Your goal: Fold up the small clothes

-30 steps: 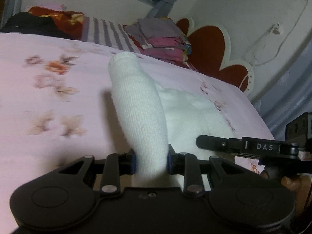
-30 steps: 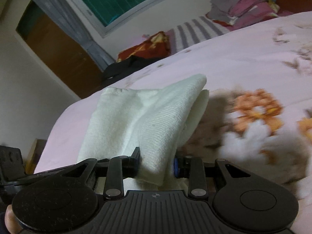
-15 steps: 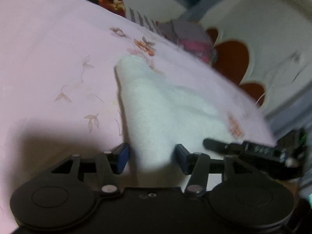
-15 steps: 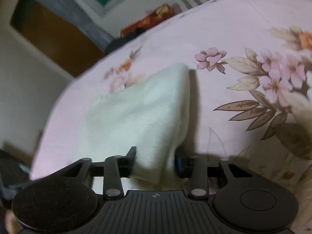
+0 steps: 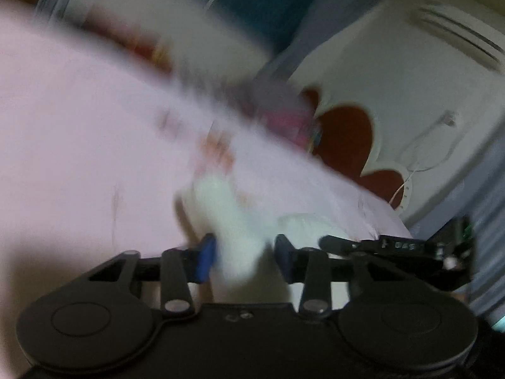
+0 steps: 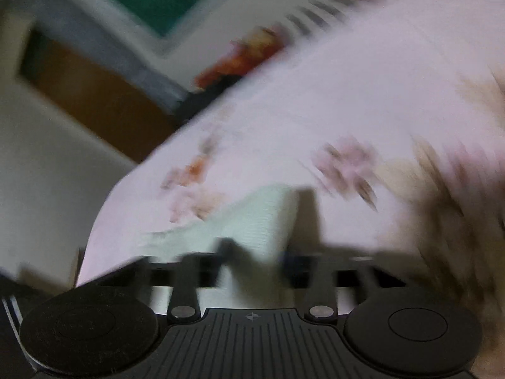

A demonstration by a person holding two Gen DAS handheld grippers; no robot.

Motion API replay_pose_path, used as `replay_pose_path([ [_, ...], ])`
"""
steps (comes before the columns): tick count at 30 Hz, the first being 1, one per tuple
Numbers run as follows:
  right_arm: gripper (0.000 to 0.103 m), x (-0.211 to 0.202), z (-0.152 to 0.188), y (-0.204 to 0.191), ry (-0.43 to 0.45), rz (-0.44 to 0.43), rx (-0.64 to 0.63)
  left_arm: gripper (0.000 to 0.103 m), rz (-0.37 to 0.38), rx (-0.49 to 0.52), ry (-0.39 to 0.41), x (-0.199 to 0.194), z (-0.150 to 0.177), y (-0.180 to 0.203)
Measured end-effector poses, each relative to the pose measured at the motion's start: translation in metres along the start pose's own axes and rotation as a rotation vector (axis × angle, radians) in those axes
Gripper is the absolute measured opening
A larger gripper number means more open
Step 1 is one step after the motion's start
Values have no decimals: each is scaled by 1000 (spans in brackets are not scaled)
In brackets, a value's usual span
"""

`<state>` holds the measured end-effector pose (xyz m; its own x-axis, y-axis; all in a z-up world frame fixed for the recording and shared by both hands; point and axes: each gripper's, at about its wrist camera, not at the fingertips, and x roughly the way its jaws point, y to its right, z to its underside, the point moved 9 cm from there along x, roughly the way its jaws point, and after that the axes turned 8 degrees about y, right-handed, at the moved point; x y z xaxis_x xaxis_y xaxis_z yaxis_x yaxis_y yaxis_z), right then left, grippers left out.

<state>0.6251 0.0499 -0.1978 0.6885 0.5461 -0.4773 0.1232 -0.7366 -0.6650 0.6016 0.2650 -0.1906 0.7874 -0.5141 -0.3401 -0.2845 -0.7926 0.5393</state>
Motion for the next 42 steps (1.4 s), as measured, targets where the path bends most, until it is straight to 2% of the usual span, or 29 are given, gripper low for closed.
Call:
replay_pose_path([
  [1,22,-7,-2,-14,53,-16,-104,36,-9,18,17,-1,-1,1],
  [3,22,-7,0,-24,71,-21,-206,38,-61,10,-29,7,4,-8],
  [4,23,0,4,-21,49,33,-252,42,-119,32,-85,13,11,-15],
  [5,28,10,12,-13,-4,116,-296,44,-153,52,-118,18,16,-19],
  [6,41,18,18,-5,-43,166,-326,46,-160,50,-114,17,15,-18],
  [7,45,18,14,-3,-20,196,-332,49,-185,52,-123,13,13,-16],
  [8,45,15,11,-4,-20,234,-340,57,-207,73,-115,7,9,-11],
  [9,45,8,7,-8,0,256,-354,60,-234,113,-82,-6,4,-4],
  [10,45,-6,3,-15,50,279,-390,67,-239,144,-52,-17,1,4],
  [11,45,-16,2,-24,87,271,-418,67,-229,158,-27,-32,-1,11],
  [12,45,-26,4,-35,97,236,-430,65,-220,151,-17,-44,0,19],
  [13,45,-38,11,-45,89,195,-452,57,-200,143,-19,-53,5,28],
  [14,45,-45,20,-55,87,175,-497,42,-179,155,-32,-59,11,37],
  [16,45,-52,45,-72,53,124,-593,32,-151,222,-45,-59,24,62],
  [18,43,-46,68,-75,8,92,-648,34,-135,250,-62,-56,36,73],
  [19,43,-43,76,-69,-8,101,-668,32,-144,241,-97,-50,47,71],
  [20,39,-37,84,-56,-35,143,-672,32,-149,218,-151,-41,62,65],
  [21,39,-30,89,-42,-45,190,-678,32,-144,202,-161,-39,70,61],
  [24,39,-33,82,-27,-41,192,-580,32,-152,182,-122,-54,67,68],
  [26,39,-43,79,-40,-12,218,-638,32,-161,187,-77,-74,62,76],
  [28,39,-70,80,-59,24,163,-667,32,-178,182,-62,-92,67,82],
  [29,39,-80,84,-63,15,135,-657,32,-179,168,-64,-100,73,84],
  [32,39,-93,122,-61,-78,79,-687,32,-240,182,-119,-110,102,87],
  [34,39,-90,151,-39,-179,159,-728,32,-315,196,-184,-105,123,86],
  [38,39,-103,148,-17,-184,149,-520,32,-389,277,-183,-120,127,107],
  [40,39,-121,143,-22,-139,164,-537,32,-378,261,-156,-135,128,121],
  [42,39,-150,144,-30,-93,125,-531,38,-388,262,-128,-150,131,136],
])
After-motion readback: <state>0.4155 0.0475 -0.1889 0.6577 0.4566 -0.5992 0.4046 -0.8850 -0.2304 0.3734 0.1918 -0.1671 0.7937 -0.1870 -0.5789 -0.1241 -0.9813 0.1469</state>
